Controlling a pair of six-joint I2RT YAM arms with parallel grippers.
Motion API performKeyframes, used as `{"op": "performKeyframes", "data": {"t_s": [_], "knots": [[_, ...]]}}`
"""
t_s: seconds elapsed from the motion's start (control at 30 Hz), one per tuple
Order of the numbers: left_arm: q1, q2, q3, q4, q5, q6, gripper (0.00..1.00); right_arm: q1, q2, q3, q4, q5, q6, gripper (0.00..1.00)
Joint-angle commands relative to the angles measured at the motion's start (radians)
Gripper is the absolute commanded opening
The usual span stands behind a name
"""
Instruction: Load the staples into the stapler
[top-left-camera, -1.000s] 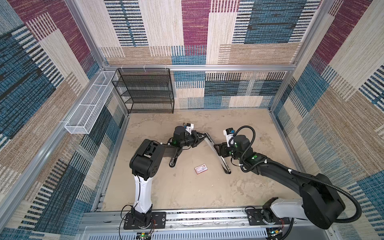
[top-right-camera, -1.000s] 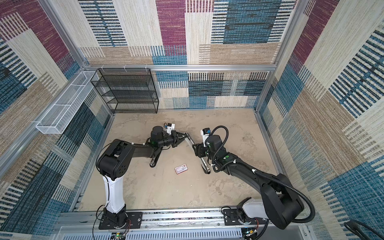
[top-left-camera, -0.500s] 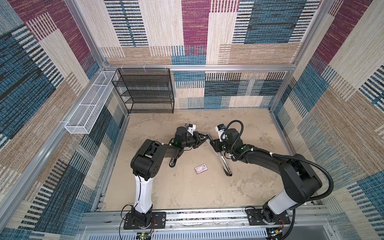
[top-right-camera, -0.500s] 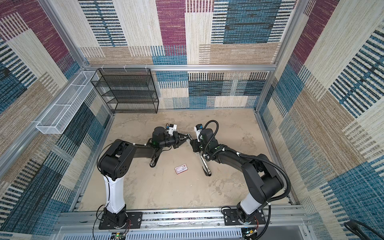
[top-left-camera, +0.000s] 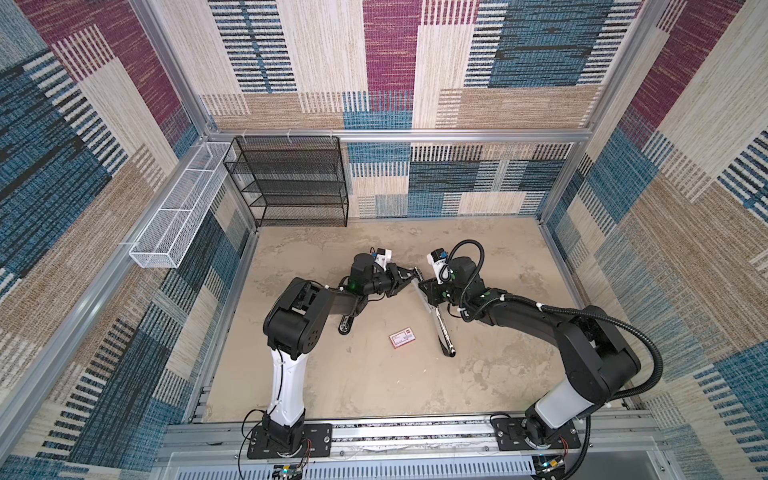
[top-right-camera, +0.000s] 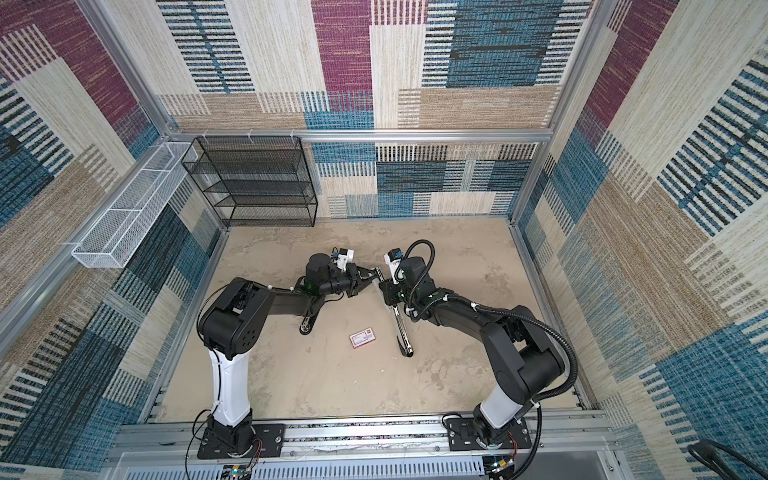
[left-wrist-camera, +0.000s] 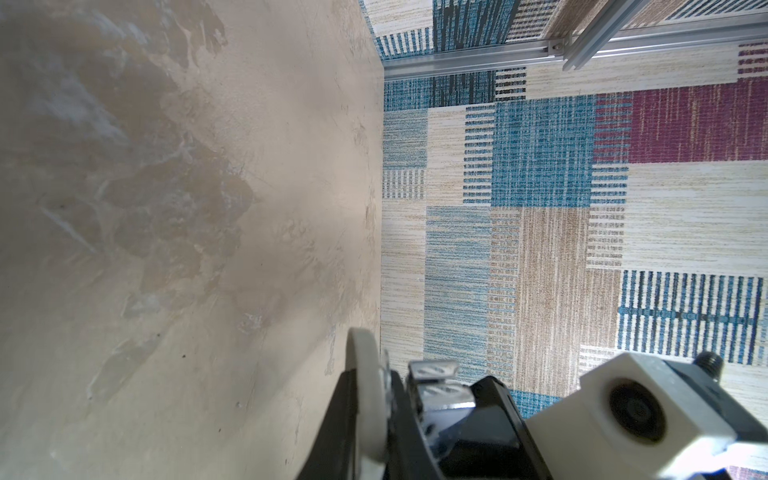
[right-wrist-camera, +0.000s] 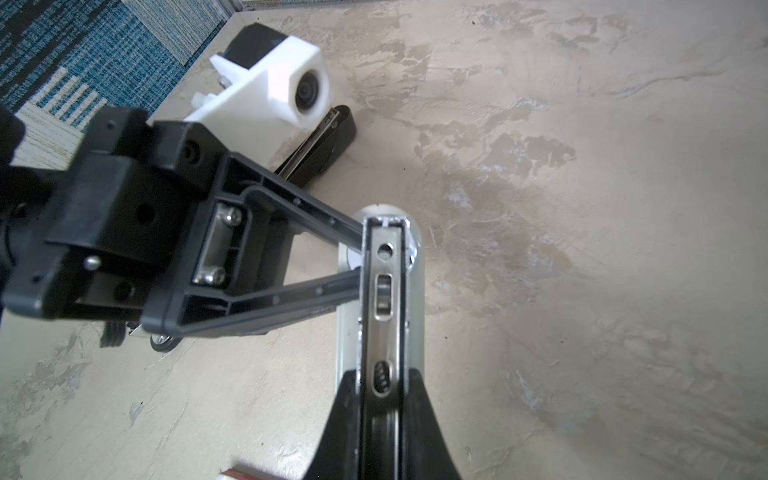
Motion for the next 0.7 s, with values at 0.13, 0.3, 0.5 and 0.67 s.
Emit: {"op": "performKeyframes", "data": {"t_s": [0.13, 0.3, 0.5, 0.67], "knots": [[0.033, -0.044, -0.023, -0.002, 0.026, 0.018, 0.42, -0.026, 0.039, 0.043, -0.082, 0.166, 0.032, 0.0], [0.061, -0.08, -0.062, -0.029, 0.014, 0.031, 0.42, -0.089, 0.135, 0.133, -0.189, 0.23, 0.094, 0.0], [0.061, -0.131, -0.096, -0.085, 0.016, 0.066, 0.41, -0.156, 0.252, 0.25, -0.278, 0.318, 0.183, 0.0], [0.061, -0.205, -0.137, -0.201, 0.01, 0.138, 0.41, -0.181, 0.325, 0.323, -0.32, 0.343, 0.218, 0.04]]}}
